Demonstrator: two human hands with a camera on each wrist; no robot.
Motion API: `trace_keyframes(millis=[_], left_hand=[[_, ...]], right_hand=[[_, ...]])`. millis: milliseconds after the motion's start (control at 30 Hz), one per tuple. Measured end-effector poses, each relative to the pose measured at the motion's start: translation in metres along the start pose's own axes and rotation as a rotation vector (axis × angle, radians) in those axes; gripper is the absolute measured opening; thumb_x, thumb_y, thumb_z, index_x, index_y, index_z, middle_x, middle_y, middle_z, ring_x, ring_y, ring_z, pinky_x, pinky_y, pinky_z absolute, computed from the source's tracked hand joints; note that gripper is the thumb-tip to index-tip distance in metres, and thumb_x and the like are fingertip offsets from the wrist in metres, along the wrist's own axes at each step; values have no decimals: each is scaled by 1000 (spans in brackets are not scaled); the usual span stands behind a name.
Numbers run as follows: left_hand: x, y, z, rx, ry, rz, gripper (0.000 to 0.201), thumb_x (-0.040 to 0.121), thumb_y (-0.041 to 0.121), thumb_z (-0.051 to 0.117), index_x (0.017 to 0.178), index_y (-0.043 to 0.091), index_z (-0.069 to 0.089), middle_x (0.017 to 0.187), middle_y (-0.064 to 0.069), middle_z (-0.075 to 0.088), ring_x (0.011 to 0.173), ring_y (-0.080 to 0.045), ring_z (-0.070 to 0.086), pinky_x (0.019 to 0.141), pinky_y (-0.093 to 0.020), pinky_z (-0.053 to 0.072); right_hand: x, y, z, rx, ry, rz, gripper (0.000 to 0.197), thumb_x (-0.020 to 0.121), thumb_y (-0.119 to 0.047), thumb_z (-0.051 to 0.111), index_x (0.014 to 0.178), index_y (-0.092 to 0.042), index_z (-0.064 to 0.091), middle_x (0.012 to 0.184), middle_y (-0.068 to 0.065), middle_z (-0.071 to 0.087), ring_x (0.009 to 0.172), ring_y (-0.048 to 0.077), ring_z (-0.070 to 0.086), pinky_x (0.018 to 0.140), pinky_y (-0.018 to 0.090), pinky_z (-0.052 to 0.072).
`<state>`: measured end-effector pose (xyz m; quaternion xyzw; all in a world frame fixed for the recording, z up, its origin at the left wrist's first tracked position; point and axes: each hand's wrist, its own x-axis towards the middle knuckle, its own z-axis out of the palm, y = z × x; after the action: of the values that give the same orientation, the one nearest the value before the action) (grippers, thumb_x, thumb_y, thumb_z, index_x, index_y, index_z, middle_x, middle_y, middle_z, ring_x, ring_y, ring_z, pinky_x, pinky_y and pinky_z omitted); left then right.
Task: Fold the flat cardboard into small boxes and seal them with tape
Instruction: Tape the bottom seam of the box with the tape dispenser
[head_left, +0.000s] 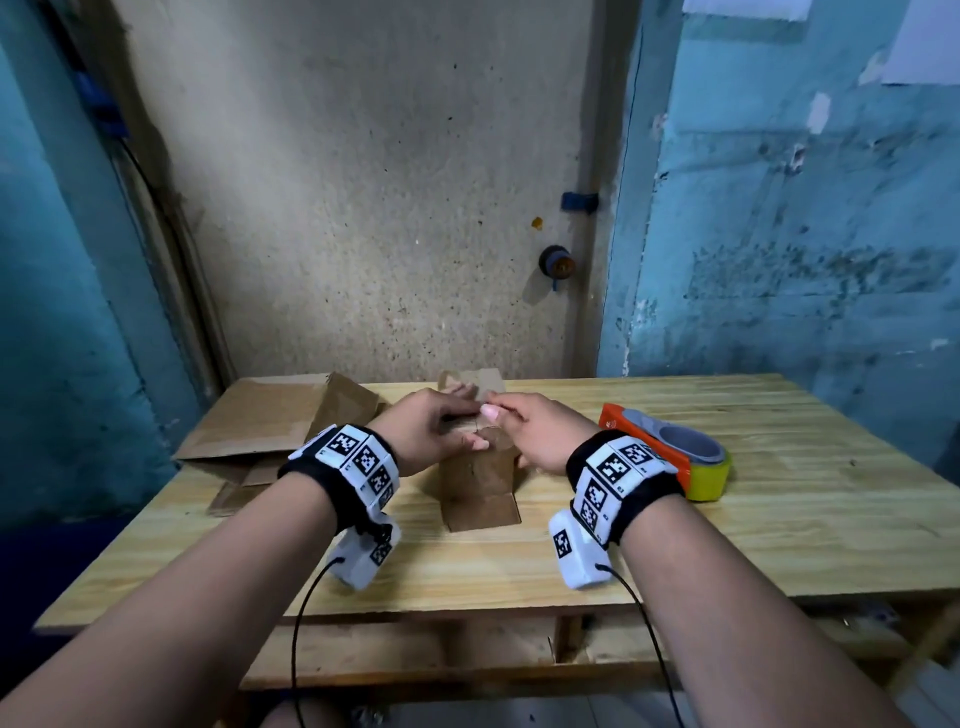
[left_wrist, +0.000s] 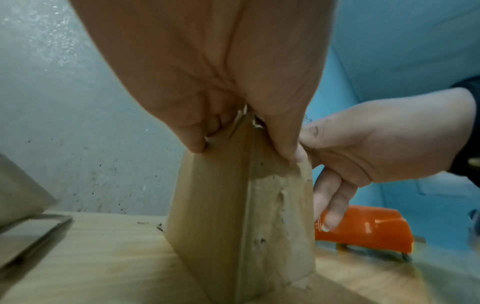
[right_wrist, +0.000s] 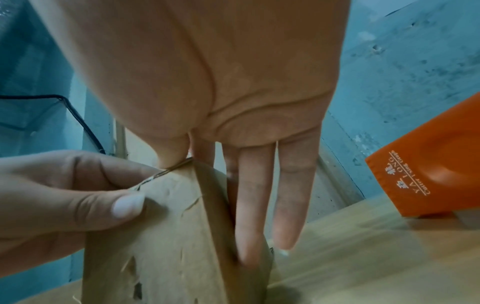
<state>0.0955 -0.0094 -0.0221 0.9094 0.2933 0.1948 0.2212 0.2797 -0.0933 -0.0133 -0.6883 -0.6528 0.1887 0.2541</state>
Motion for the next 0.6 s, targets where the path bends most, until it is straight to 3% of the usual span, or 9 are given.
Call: trace_keyframes(millis=[67, 133, 200, 333, 500, 567, 600], left_hand=[[0, -2, 0, -52, 5, -9, 70, 82, 27, 84, 145, 18, 55, 160, -5, 37, 150, -8, 25, 125, -27, 18], [0, -5, 0, -70, 5, -23, 76, 77, 25, 88, 144, 15, 56, 159, -4, 39, 149, -6, 26, 124, -24, 18], [0, -4, 0, -121, 15, -37, 75, 76, 30, 88, 143, 15, 57, 159, -4, 40, 149, -5, 27, 123, -23, 18], [-2, -2, 2, -260, 66, -34, 59, 85, 32, 79, 139, 14, 61, 156, -2, 45, 146, -1, 30, 118, -16, 18], [5, 0, 6, -175, 114, -76, 58, 84, 40, 78, 135, 15, 65, 154, -4, 47, 146, -6, 34, 123, -26, 22], [9, 6, 4, -35, 118, -131, 50, 85, 40, 79, 129, 18, 70, 148, -1, 56, 140, -13, 47, 120, -33, 33], [11, 9, 3, 23, 124, -148, 40, 85, 43, 79, 120, 23, 75, 137, 2, 65, 129, -16, 58, 113, -37, 43]], right_hand=[[-1, 3, 0, 18, -8, 0, 70, 98, -69, 52, 158, -34, 43, 155, -9, 52, 94, 18, 73, 84, 33, 56], [-1, 6, 1, -13, 2, -5, 83, 87, -74, 63, 158, -37, 41, 157, -9, 50, 109, 19, 71, 94, 35, 56], [0, 9, 3, -26, 18, -13, 82, 87, -67, 71, 158, -38, 40, 155, -6, 53, 120, 21, 67, 102, 38, 54], [3, 13, 6, -15, 2, -24, 78, 91, -52, 75, 158, -42, 37, 147, -4, 61, 105, 18, 68, 98, 40, 57], [5, 11, 8, -40, 21, -1, 75, 94, -47, 74, 158, -45, 35, 155, -5, 54, 109, 23, 70, 95, 42, 59], [6, 8, 7, -60, 29, 15, 70, 97, -42, 70, 157, -48, 35, 154, -7, 55, 100, 20, 72, 88, 40, 61], [7, 7, 7, -74, 32, 30, 67, 99, -37, 68, 157, -48, 36, 152, -6, 57, 92, 20, 74, 84, 40, 62]])
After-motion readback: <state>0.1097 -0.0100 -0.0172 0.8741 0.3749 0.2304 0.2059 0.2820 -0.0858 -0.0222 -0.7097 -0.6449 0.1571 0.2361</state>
